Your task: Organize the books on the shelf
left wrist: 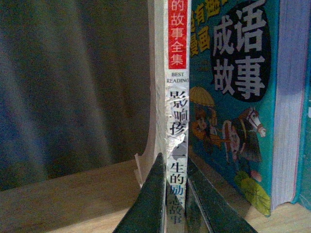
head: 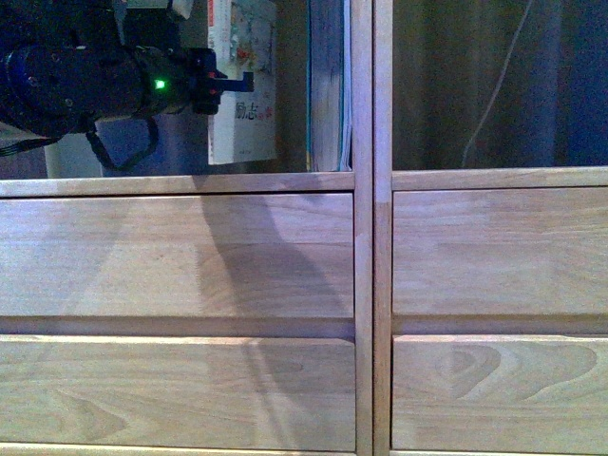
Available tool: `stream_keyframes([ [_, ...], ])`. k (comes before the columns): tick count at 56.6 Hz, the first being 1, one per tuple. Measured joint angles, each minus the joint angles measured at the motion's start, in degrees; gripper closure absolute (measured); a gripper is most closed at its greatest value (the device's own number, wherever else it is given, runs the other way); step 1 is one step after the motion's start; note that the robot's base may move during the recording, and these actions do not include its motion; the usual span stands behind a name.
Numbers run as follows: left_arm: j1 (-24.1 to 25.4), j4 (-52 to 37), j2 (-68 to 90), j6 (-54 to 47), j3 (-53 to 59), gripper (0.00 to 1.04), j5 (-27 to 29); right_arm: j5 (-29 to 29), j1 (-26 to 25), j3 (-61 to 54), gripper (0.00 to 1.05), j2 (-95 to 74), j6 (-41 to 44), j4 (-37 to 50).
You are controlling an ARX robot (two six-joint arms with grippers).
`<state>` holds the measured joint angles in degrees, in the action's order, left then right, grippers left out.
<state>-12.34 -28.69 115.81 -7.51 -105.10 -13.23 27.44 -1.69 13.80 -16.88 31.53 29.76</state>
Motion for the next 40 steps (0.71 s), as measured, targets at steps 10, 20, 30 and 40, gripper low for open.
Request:
stream_keyframes([
  [10,-2.64,1.14,1.36,-1.40,-2.10,0.98,0.07,-1.81,0.61,-1.79,0.07,0.96,2.40,-0.20],
  [20,-3.87,2.01,2.71,-1.92,-3.43,0.98,1.57,-2.40,-0.22,-2.45,0.07,0.94,-0.11,-1.07],
  [30,-3.85,2.27,3.21,-2.38,-3.48,0.98,2.82,-18.25,1.27,2.21,0.21,3.23,-12.07,-20.02],
  [40,-4.24,2.89,3.21,-3.39,-3.45,0.98,6.45,-27.04,1.40,-0.20,0.47,6.16,-26.64,-33.05],
])
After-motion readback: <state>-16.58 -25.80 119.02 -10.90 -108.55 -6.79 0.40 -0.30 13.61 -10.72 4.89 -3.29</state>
